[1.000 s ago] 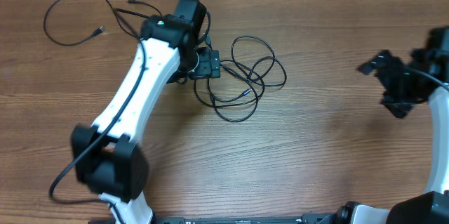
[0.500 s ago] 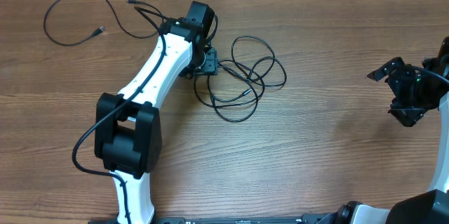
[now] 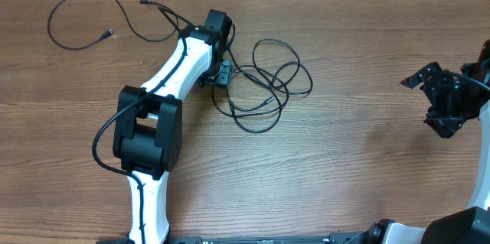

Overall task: Untangle cables
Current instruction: 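Grasp a cable strand from the central tangle with the left gripper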

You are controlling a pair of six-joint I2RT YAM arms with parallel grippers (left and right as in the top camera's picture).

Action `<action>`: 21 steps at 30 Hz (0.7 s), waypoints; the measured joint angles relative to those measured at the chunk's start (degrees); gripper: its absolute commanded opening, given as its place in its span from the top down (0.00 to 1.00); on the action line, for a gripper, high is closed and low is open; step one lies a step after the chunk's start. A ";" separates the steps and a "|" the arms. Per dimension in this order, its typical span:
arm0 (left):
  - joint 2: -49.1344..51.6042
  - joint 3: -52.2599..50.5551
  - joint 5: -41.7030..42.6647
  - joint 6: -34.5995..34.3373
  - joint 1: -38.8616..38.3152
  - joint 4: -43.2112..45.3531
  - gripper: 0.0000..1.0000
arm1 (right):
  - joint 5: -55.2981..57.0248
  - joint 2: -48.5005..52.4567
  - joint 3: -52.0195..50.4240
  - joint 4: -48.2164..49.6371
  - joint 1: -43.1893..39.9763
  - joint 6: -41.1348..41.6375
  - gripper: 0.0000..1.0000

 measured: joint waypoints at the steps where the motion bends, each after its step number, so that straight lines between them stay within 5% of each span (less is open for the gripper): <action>1: 0.00 0.00 0.00 0.22 0.00 0.85 0.35 | 0.00 0.00 0.00 0.00 0.00 0.00 0.00; 14: 0.00 -2.95 2.60 1.07 0.33 7.82 0.48 | -0.04 0.00 0.00 -0.02 0.00 -0.02 0.00; 19: 0.00 -4.87 3.04 1.09 0.33 7.89 0.90 | -0.02 0.00 0.00 0.00 0.00 0.00 0.00; 21: 0.00 -5.05 3.23 1.09 0.33 7.78 0.96 | -0.04 0.00 0.00 -0.02 0.00 0.00 0.00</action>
